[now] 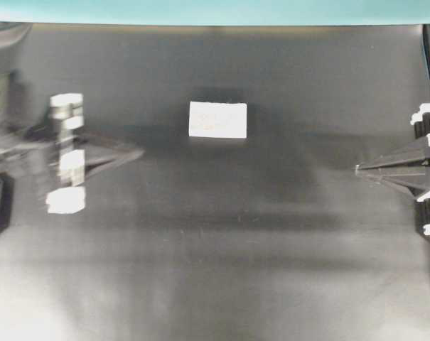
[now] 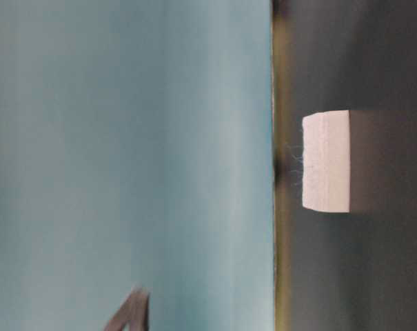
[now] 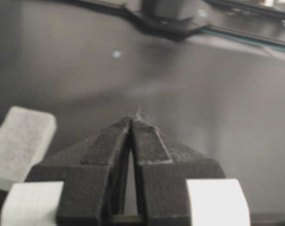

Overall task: Push the sponge with the left arm to wipe the table.
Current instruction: 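Move the left gripper forward and lower it onto the white sponge, then press the left gripper on the sponge and push it toward the front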

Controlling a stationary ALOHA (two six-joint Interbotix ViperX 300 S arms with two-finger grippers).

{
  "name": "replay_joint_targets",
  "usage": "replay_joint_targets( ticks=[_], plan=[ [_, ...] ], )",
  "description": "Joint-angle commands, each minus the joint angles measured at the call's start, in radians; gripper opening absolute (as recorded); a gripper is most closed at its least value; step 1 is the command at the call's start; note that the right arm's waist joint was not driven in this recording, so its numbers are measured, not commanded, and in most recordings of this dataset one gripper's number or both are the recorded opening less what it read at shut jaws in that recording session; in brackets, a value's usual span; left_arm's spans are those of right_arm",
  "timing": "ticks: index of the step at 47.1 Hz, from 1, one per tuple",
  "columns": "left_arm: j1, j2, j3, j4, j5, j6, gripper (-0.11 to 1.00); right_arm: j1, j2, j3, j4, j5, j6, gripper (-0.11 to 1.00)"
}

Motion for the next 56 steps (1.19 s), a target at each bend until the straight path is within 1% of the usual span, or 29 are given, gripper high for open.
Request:
replay_joint_targets(
  ticks=[1, 6, 11, 22, 27, 32, 37, 40, 44, 50, 52, 56],
  plan=[
    [0.034, 0.106, -0.094, 0.003, -0.009, -0.02, 0.02, 0.0, 0.003, -0.005, 0.003, 0.0, -0.003, 0.0],
    [0.075, 0.238, -0.19, 0.003, -0.005, -0.074, 0.02, 0.0, 0.005, -0.003, 0.003, 0.002, -0.002, 0.0],
    [0.106, 0.351, -0.279, 0.003, 0.015, -0.101, 0.02, 0.0, 0.003, 0.003, 0.003, -0.003, -0.002, 0.0],
    [0.146, 0.58, -0.476, 0.003, 0.109, -0.11, 0.03, 0.0, 0.003, 0.012, 0.005, -0.005, 0.0, 0.0],
    [0.164, 0.655, -0.535, 0.003, 0.123, -0.112, 0.04, 0.0, 0.003, 0.015, 0.005, -0.006, -0.002, 0.0],
    [0.181, 0.721, -0.577, 0.003, 0.124, -0.127, 0.08, 0.0, 0.002, 0.018, 0.003, -0.006, -0.002, 0.0],
    [0.193, 0.761, -0.595, 0.003, 0.124, -0.149, 0.16, 0.0, 0.002, 0.023, 0.005, -0.006, -0.002, 0.0],
    [0.196, 0.778, -0.6, 0.003, 0.124, -0.169, 0.24, 0.0, 0.002, 0.026, 0.003, -0.006, -0.002, 0.0],
    [0.199, 0.788, -0.601, 0.003, 0.124, -0.184, 0.41, 0.0, 0.002, 0.031, 0.005, -0.006, -0.002, 0.0],
    [0.21, 0.81, -0.604, 0.003, 0.126, -0.201, 0.59, 0.0, 0.002, 0.034, 0.005, -0.008, -0.003, 0.0],
    [0.21, 0.816, -0.606, 0.003, 0.132, -0.206, 0.61, 0.0, 0.002, 0.035, 0.003, -0.008, -0.002, 0.0],
    [0.21, 0.828, -0.606, 0.003, 0.152, -0.224, 0.59, 0.0, 0.002, 0.035, 0.003, -0.008, -0.002, 0.0]
  ],
)
